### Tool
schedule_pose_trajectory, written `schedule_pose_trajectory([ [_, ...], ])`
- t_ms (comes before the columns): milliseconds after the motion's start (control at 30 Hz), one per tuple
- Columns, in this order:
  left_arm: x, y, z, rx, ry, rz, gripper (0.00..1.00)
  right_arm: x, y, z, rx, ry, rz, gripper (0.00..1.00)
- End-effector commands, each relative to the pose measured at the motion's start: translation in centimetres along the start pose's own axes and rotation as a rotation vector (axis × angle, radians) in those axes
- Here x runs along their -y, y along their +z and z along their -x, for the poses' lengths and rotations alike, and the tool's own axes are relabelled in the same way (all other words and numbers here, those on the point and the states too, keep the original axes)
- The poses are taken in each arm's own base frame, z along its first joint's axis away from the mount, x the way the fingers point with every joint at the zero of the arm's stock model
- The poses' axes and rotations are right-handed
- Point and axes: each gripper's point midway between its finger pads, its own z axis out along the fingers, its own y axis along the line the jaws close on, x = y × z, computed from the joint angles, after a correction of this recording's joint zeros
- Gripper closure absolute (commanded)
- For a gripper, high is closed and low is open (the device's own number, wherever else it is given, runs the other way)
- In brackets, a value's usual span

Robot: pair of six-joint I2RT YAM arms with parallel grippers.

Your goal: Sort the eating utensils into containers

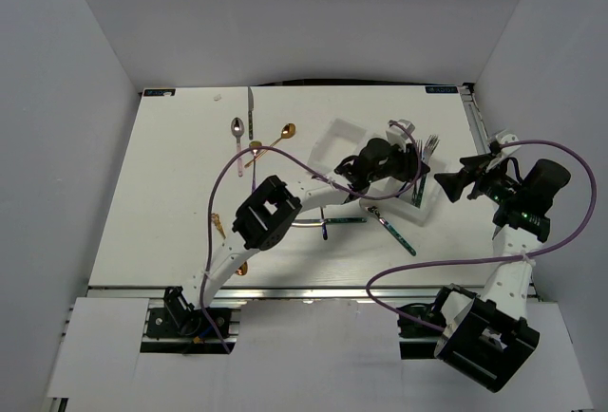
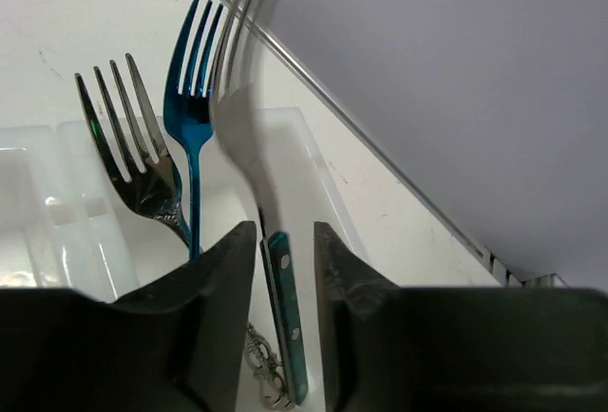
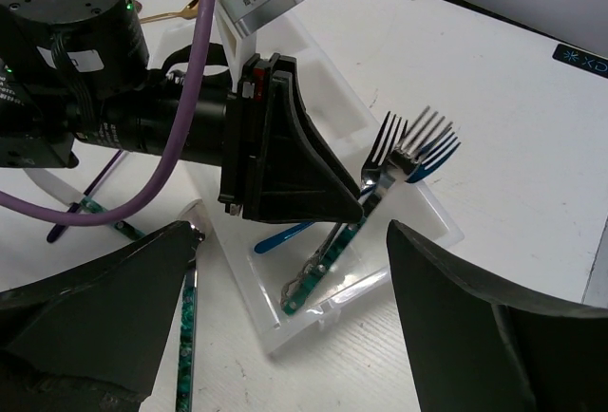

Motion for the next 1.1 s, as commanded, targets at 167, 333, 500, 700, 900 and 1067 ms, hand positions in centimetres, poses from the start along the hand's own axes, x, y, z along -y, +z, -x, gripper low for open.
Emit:
schedule_pose_trajectory([
  [167,7.2,-3.6,10.8,0.153,0.083,-0.086,0.44,-1.4,0.0,0.7,0.035,-0.041,0.089,0.11],
  [333,8.1,-6.5,13.1,0.181,0.163,-0.058,0.37,-2.4,-0.3,1.0,0.027,-0.065,0.139,0.11],
  [500,5.5,-12.9,16.5,0.185,0.218,0.042,0.3,-3.6,-0.9,1.9,-0.022,-0.131,0.184,0.11],
  [700,-0.6,-23.2,18.5,0.08,0.087,0.088,0.26,-7.1,0.7,0.0,-0.18,-0.198,0.328,0.11],
  [900,-7.2,-35.1,18.0,0.043,-0.009,0.243,0.21,-13.4,4.7,-3.7,-0.386,-0.329,0.547,0.11],
  [1067,-9.7,-41.3,18.4,0.169,0.034,0.478,0.02,-18.2,8.1,-4.8,-0.486,-0.476,0.659,0.11],
])
